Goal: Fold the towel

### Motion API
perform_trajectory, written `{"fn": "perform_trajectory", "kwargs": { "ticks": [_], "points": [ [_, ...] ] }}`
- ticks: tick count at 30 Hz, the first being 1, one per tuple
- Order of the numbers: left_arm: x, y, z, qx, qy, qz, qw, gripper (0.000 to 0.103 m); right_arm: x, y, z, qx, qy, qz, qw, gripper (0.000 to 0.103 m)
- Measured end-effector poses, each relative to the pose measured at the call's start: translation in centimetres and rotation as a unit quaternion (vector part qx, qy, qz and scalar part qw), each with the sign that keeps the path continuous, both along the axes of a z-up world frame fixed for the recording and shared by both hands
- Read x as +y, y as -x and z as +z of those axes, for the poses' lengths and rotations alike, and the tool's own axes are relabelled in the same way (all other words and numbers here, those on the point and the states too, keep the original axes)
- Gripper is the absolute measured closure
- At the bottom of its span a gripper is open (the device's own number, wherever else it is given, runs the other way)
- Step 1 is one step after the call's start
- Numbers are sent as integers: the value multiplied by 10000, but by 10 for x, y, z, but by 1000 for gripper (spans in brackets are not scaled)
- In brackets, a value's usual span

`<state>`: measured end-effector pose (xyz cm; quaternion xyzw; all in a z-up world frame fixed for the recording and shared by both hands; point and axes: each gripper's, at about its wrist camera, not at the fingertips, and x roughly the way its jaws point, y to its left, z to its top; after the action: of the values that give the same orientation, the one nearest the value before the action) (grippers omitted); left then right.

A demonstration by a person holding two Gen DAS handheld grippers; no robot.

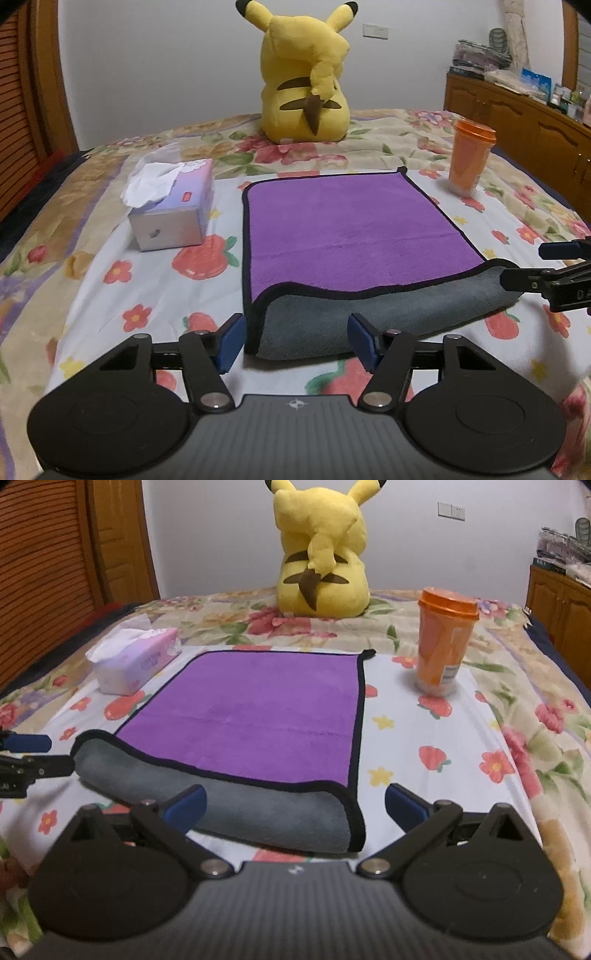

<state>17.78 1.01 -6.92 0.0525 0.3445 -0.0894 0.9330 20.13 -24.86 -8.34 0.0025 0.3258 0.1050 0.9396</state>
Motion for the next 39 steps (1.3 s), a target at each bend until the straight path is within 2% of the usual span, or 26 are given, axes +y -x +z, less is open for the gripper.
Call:
{"fn": "perform_trajectory", "kwargs": {
  "ticks": [9,15,21,23,28,33,39],
  "points": [
    [2,-18,-8,-33,-166,-20,9999,37,-4,-12,-5,201,-84,31,9998,0],
    [9,-33,-15,91,-90,-11,9999,37,-7,-17,-7,297,-81,67,9995,1],
    [17,-43,-22,267,90,-2,9996,48,-10,-24,-11,456,-137,110,9988,2],
    [18,-44,-26,349,160,22,9993,51,-11,-27,-14,571,-184,140,9981,9],
    [17,-44,-30,487,211,-28,9986,63,-17,-34,-20,856,-352,165,9956,11],
    [16,-43,-32,531,198,-33,9984,66,-21,-36,-23,1050,-523,247,9928,15],
    [17,-44,-35,580,169,-16,9982,70,-23,-36,-21,1058,-590,321,9921,27]
  ]
}}
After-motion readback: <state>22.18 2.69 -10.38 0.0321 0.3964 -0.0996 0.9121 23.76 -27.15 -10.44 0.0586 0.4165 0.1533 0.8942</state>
